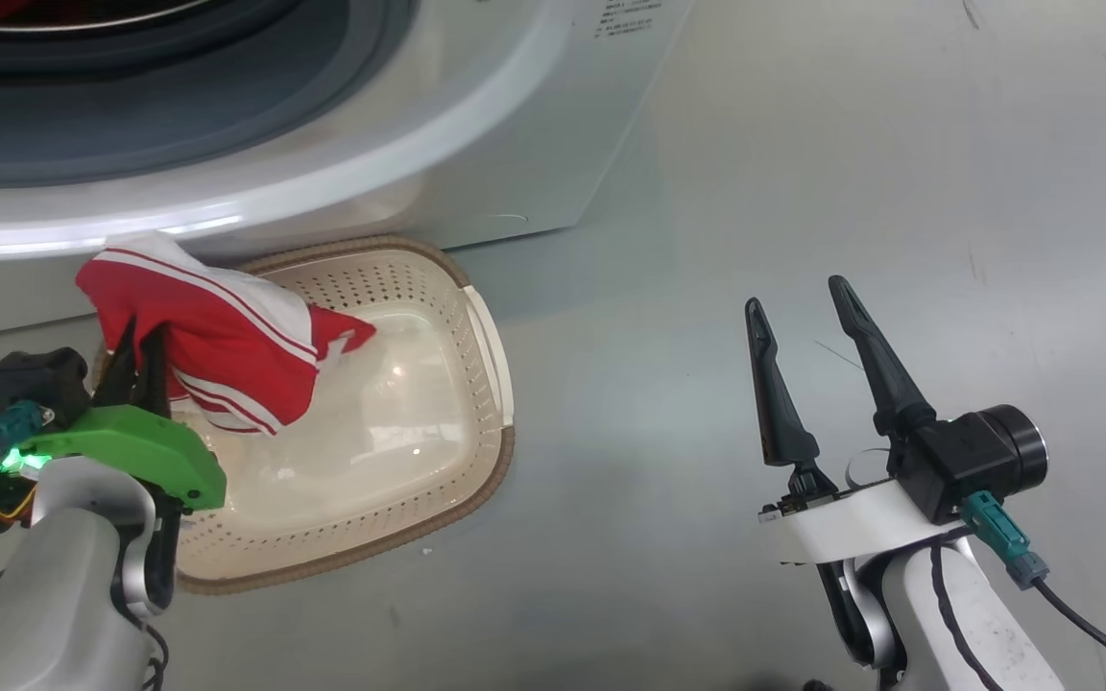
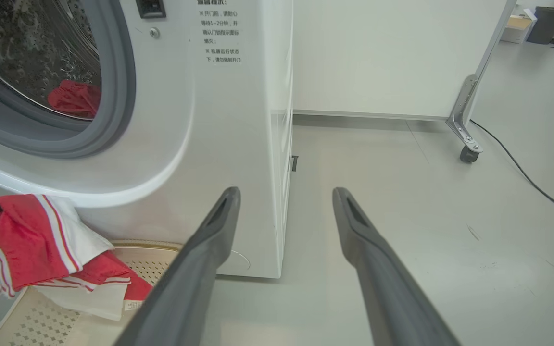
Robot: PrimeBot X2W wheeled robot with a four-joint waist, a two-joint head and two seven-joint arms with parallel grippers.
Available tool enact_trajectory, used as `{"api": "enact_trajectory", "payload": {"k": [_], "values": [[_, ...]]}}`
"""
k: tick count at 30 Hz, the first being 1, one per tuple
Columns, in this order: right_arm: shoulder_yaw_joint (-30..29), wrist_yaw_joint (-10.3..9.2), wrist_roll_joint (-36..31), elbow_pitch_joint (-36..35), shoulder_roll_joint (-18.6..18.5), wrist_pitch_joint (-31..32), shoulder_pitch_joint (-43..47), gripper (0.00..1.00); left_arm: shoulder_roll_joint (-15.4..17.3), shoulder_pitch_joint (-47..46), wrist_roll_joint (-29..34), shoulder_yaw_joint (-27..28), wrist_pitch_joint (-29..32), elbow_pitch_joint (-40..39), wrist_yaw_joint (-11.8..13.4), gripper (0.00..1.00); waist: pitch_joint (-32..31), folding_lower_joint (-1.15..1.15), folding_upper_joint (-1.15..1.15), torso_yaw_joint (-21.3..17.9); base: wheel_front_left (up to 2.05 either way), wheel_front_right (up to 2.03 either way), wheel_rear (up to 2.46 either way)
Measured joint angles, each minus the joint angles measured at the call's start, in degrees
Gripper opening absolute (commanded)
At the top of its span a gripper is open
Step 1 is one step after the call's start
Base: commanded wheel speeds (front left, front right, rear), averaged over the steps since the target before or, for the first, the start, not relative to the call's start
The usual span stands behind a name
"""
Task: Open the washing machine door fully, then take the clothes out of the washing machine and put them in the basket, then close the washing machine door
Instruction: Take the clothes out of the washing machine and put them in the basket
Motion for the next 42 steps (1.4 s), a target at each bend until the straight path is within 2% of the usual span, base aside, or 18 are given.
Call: {"api": "enact_trajectory", "payload": {"k": [5,8,14,16,17,18,23,29,42], "values": [[1.00,0.02,0.07,-0.05,0.10,0.00,-1.59,1.00,0.81,-2.48,-0.34,-0.13,2.43,5.14,-0.23,0.00,2.75,0.00,0.00,-2.06,0.00,0.00,0.00],[1.09,0.01,0.16,-0.08,0.23,0.00,-2.55,1.00,1.08,-3.70,-0.40,-1.37,4.14,8.14,-1.34,0.00,4.17,0.00,0.00,-3.22,0.00,0.00,0.00],[1.08,-0.04,0.81,-0.56,0.34,0.00,-3.65,1.00,-0.46,-6.11,-1.37,-1.92,5.95,12.90,-2.80,0.00,6.12,0.00,0.00,-4.67,0.00,0.00,0.00],[1.42,-0.04,1.56,-0.56,0.34,0.00,-3.92,1.00,-0.64,-6.87,-1.58,-1.91,6.49,14.49,-3.14,0.35,6.43,0.00,0.00,-4.83,0.00,0.00,0.00],[1.56,-0.05,1.80,-0.55,0.34,0.00,-4.10,1.00,-0.70,-7.21,-1.72,-1.87,6.64,15.18,-3.14,0.78,6.50,0.00,0.00,-4.82,0.00,0.00,0.00],[1.71,-0.05,1.93,-0.55,0.35,0.00,-4.30,1.00,-0.71,-7.51,-1.88,-1.82,6.68,15.83,-3.15,1.00,6.51,0.00,0.00,-4.78,0.00,0.00,0.00],[2.21,-0.14,2.58,-0.48,0.35,0.00,-4.66,1.00,-0.66,-8.79,-1.87,-1.68,6.79,18.81,-3.20,1.00,6.10,0.00,0.00,-4.58,0.00,0.00,0.00],[1.99,-0.58,2.72,-0.19,0.35,0.00,-4.89,1.00,-0.68,-10.01,-0.81,-1.94,3.99,20.61,-3.45,1.00,5.06,0.00,0.00,-3.97,0.00,0.00,0.00],[-1.53,-0.66,1.58,2.75,0.34,0.00,-4.94,1.00,-3.21,-9.68,1.51,-3.65,-7.27,19.71,-5.35,1.00,-0.03,0.00,0.00,-0.59,0.00,0.00,0.00]]}}
